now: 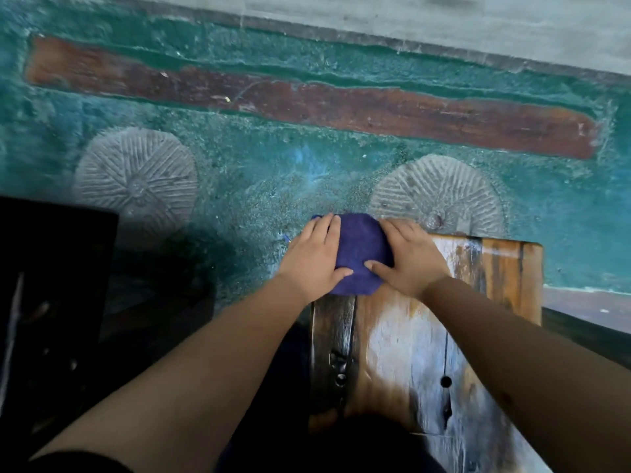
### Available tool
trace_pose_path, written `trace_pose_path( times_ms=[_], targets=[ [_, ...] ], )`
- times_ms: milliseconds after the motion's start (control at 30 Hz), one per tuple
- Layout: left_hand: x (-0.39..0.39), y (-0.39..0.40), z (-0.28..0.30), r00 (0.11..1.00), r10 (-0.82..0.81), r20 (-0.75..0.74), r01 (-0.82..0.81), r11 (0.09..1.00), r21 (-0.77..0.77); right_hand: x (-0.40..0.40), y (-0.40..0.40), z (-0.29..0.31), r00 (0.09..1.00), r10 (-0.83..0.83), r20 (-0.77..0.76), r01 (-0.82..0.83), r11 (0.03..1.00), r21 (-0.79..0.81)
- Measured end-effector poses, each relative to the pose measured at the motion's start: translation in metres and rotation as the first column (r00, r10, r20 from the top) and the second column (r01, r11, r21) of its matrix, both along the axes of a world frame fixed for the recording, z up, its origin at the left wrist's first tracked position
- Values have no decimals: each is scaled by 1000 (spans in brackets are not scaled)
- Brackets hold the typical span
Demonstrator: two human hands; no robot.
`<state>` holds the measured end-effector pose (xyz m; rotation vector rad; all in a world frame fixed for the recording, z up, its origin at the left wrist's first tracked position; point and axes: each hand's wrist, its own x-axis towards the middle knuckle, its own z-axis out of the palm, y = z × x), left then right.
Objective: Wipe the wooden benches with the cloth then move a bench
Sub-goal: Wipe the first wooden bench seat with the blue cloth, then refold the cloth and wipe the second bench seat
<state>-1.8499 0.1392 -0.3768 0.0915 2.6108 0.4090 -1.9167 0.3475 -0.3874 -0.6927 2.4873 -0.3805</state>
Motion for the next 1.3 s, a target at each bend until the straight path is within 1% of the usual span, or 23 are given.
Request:
trace_pose_path(
  times_ms=[100, 167, 233, 267, 300, 333, 367, 400, 433, 467, 533, 633, 667, 733, 800, 867, 900, 933, 1000, 1033, 1100, 1233, 1300],
  targets=[
    [-12, 13, 14, 999, 49, -3, -49, 997, -51, -10, -2, 11, 999, 7, 49, -11, 996, 86],
    [-22, 16, 26, 998, 31, 63, -27, 998, -59, -12, -6, 18, 998, 16, 53, -22, 993, 116],
    [-28, 14, 42, 990, -26, 139, 33, 998, -50, -15, -8, 32, 993, 57, 104, -73, 984, 162],
    [-31, 10, 52, 985, -46, 167, 51, 998, -22, -17, -9, 42, 988, 53, 143, -75, 985, 158],
    [-32, 4, 63, 979, -50, 199, 44, 998, 37, -16, -8, 50, 981, 26, 192, -51, 990, 128],
    [-38, -3, 86, 972, -16, 234, -15, 991, 129, -20, -6, 68, 969, -38, 243, 26, 998, 52],
    [-40, -11, 106, 956, 53, 289, -129, 960, 248, -21, -3, 83, 937, -132, 323, 153, 988, -39],
    [-44, -21, 131, 922, 144, 360, -279, 890, 361, -25, 1, 105, 867, -215, 450, 304, 943, -135],
    [-48, -30, 160, 880, 225, 419, -415, 793, 446, -28, 4, 131, 771, -260, 582, 441, 877, -192],
    [-51, -39, 191, 839, 297, 457, -518, 692, 503, -32, 6, 161, 686, -259, 680, 536, 812, -231],
    [-56, -49, 247, 786, 395, 476, -618, 536, 576, -41, 2, 220, 574, -231, 786, 665, 691, -283],
    [-72, -54, 310, 717, 544, 435, -666, 349, 660, -66, -21, 295, 403, -223, 888, 837, 482, -258],
    [-82, -57, 325, 688, 603, 404, -665, 301, 683, -78, -33, 314, 364, -216, 906, 873, 417, -252],
    [-106, -67, 346, 640, 687, 344, -643, 234, 729, -105, -54, 338, 331, -166, 929, 910, 318, -267],
    [-136, -88, 359, 611, 733, 299, -608, 193, 770, -140, -77, 353, 327, -93, 941, 914, 283, -290],
    [-174, -118, 360, 589, 752, 294, -576, 136, 806, -187, -106, 354, 305, -40, 951, 917, 281, -282],
    [-191, -130, 359, 585, 754, 297, -562, 114, 819, -207, -117, 352, 305, -39, 951, 915, 287, -282],
    [-224, -156, 354, 586, 752, 301, -553, 100, 827, -241, -141, 343, 311, -51, 949, 913, 295, -283],
    [-271, -193, 345, 604, 742, 291, -534, 106, 839, -289, -175, 334, 340, -81, 937, 905, 298, -302],
    [-296, -215, 340, 599, 748, 285, -533, 108, 839, -316, -195, 329, 351, -88, 932, 902, 300, -312],
    [-341, -255, 333, 563, 765, 311, -544, 61, 837, -368, -236, 324, 357, -99, 929, 898, 308, -313],
    [-384, -299, 336, 477, 792, 379, -554, -64, 830, -433, -294, 338, 443, -143, 885, 833, 430, -348],
    [-389, -316, 351, 449, 801, 397, -540, -112, 834, -448, -316, 353, 443, -143, 885, 813, 479, -330]
  ],
)
